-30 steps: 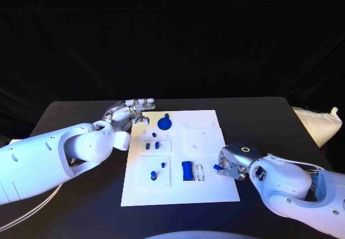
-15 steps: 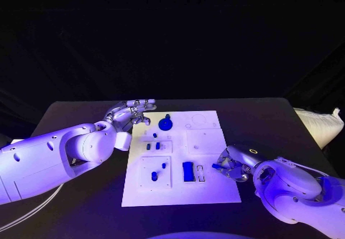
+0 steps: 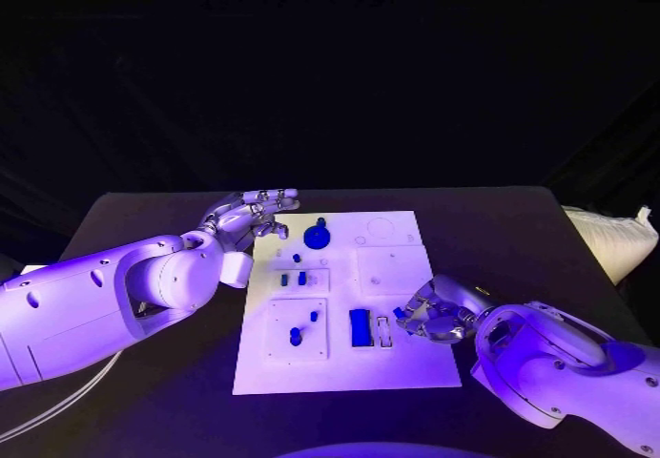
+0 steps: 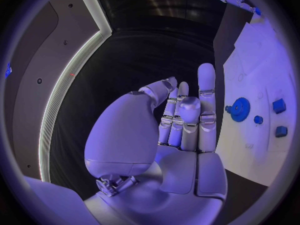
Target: Assemble the parts on the task board
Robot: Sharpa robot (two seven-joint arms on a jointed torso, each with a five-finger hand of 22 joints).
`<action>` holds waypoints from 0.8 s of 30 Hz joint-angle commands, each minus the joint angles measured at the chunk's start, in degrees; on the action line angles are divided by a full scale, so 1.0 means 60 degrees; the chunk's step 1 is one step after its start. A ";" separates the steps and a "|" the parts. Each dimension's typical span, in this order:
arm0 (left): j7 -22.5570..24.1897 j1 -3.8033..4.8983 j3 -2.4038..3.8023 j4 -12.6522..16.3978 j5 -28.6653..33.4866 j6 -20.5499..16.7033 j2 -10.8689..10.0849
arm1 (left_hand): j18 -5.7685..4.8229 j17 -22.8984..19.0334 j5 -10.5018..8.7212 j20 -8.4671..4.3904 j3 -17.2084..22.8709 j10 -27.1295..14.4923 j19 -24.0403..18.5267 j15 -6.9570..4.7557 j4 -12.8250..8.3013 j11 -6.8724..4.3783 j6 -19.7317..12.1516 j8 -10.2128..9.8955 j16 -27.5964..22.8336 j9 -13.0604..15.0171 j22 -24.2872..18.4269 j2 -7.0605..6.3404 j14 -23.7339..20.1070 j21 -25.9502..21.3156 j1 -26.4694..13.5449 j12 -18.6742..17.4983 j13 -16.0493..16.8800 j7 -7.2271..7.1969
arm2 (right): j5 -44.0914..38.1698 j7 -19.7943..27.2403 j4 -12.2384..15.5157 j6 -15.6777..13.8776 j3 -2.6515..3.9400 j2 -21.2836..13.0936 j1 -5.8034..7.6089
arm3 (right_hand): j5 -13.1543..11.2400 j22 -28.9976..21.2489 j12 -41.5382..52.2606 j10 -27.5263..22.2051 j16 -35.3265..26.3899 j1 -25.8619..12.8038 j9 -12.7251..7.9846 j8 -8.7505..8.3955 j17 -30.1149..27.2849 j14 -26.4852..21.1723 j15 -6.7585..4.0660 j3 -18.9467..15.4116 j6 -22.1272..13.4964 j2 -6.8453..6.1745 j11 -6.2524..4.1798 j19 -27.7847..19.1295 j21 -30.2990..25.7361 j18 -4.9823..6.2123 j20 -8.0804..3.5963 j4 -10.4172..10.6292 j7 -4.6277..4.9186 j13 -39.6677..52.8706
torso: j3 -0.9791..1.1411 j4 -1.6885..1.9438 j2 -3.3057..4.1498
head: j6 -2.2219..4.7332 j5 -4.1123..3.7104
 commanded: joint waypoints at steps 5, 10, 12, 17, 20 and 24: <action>0.0030 0.0004 0.0005 0.0036 0.0029 0.0188 0.0026 | 0.0108 -0.0008 -0.0027 0.0004 0.0012 -0.0091 -0.0083 -0.0024 -0.0053 0.0004 -0.0016 0.0042 -0.0040 -0.0002 -0.0010 0.0060 -0.0065 -0.0062 0.0000 0.0041 -0.0013 0.0001 | 0.0694 -0.0102 -0.0166 0.0341 -0.0004 0.0301 -0.0010 | 0.0826 0.1441 0.0234 0.0234 0.0114 -0.0355 0.0130 0.0058 0.1880 0.0875 -0.0114 -0.0442 0.0282 -0.0005 -0.0042 0.0549 0.0147 -0.0201 -0.0089 0.0132 -0.0111 0.0753 | 0.0005 0.0001 0.0004 | -0.0007 0.0000; 0.0025 0.0004 0.0005 0.0036 0.0029 0.0188 0.0029 | 0.0108 -0.0008 -0.0027 0.0004 0.0012 -0.0091 -0.0083 -0.0024 -0.0053 0.0004 -0.0016 0.0042 -0.0040 -0.0002 -0.0010 0.0060 -0.0065 -0.0062 0.0000 0.0041 -0.0013 0.0001 | 0.0686 -0.0157 -0.0353 0.0654 -0.0007 0.0514 -0.0022 | 0.0958 0.1475 0.0306 0.0267 0.0136 -0.0468 0.0174 0.0065 0.1918 0.0882 -0.0131 -0.0641 0.0322 0.0052 -0.0056 0.0564 0.0173 -0.0209 -0.0108 0.0197 -0.0128 0.0802 | 0.0006 0.0003 0.0003 | -0.0002 0.0026; 0.0022 0.0004 0.0005 0.0031 0.0029 0.0189 0.0031 | 0.0105 -0.0013 -0.0033 0.0005 -0.0004 -0.0102 -0.0085 -0.0020 -0.0052 0.0012 -0.0024 0.0039 -0.0037 -0.0004 -0.0009 0.0051 -0.0067 -0.0061 -0.0019 0.0048 -0.0015 0.0011 | 0.0690 -0.0177 -0.0397 0.0681 -0.0008 0.0565 -0.0026 | 0.0964 0.1474 0.0308 0.0270 0.0138 -0.0477 0.0180 0.0067 0.1922 0.0882 -0.0133 -0.0660 0.0328 0.0062 -0.0059 0.0563 0.0171 -0.0209 -0.0110 0.0202 -0.0131 0.0804 | 0.0011 0.0001 0.0003 | -0.0005 0.0042; 0.0016 0.0004 0.0005 0.0021 0.0029 0.0190 0.0036 | 0.0105 -0.0021 -0.0034 0.0006 -0.0008 -0.0108 -0.0086 -0.0018 -0.0052 0.0015 -0.0031 0.0036 -0.0039 -0.0005 -0.0009 0.0048 -0.0071 -0.0061 -0.0025 0.0050 -0.0016 0.0015 | 0.0706 -0.0213 -0.0488 0.0778 -0.0009 0.0692 -0.0034 | 0.0971 0.1476 0.0314 0.0275 0.0136 -0.0484 0.0190 0.0073 0.1919 0.0882 -0.0136 -0.0688 0.0342 0.0074 -0.0064 0.0564 0.0173 -0.0209 -0.0112 0.0205 -0.0139 0.0808 | 0.0007 -0.0005 0.0005 | -0.0026 0.0040; 0.0009 0.0004 0.0005 0.0024 0.0029 0.0195 0.0039 | 0.0105 -0.0021 -0.0034 0.0006 -0.0008 -0.0108 -0.0086 -0.0018 -0.0052 0.0015 -0.0031 0.0036 -0.0039 -0.0005 -0.0009 0.0048 -0.0071 -0.0061 -0.0025 0.0050 -0.0016 0.0015 | 0.0711 -0.0219 -0.0513 0.0939 -0.0010 0.0737 -0.0036 | 0.0959 0.1475 0.0319 0.0280 0.0137 -0.0489 0.0202 0.0078 0.1920 0.0882 -0.0141 -0.0732 0.0354 0.0070 -0.0071 0.0563 0.0172 -0.0209 -0.0116 0.0198 -0.0147 0.0813 | 0.0006 -0.0006 0.0005 | -0.0042 0.0039; 0.0000 0.0004 0.0005 0.0027 0.0029 0.0198 0.0040 | 0.0105 -0.0021 -0.0034 0.0006 -0.0008 -0.0108 -0.0086 -0.0018 -0.0052 0.0015 -0.0031 0.0036 -0.0039 -0.0005 -0.0009 0.0048 -0.0071 -0.0061 -0.0025 0.0050 -0.0016 0.0015 | 0.0698 -0.0221 -0.0535 0.1134 -0.0012 0.0784 -0.0037 | 0.0889 0.1472 0.0296 0.0279 0.0131 -0.0497 0.0223 0.0081 0.1909 0.0879 -0.0148 -0.0808 0.0362 0.0073 -0.0079 0.0561 0.0169 -0.0208 -0.0123 0.0189 -0.0155 0.0804 | 0.0006 -0.0002 0.0004 | -0.0058 0.0047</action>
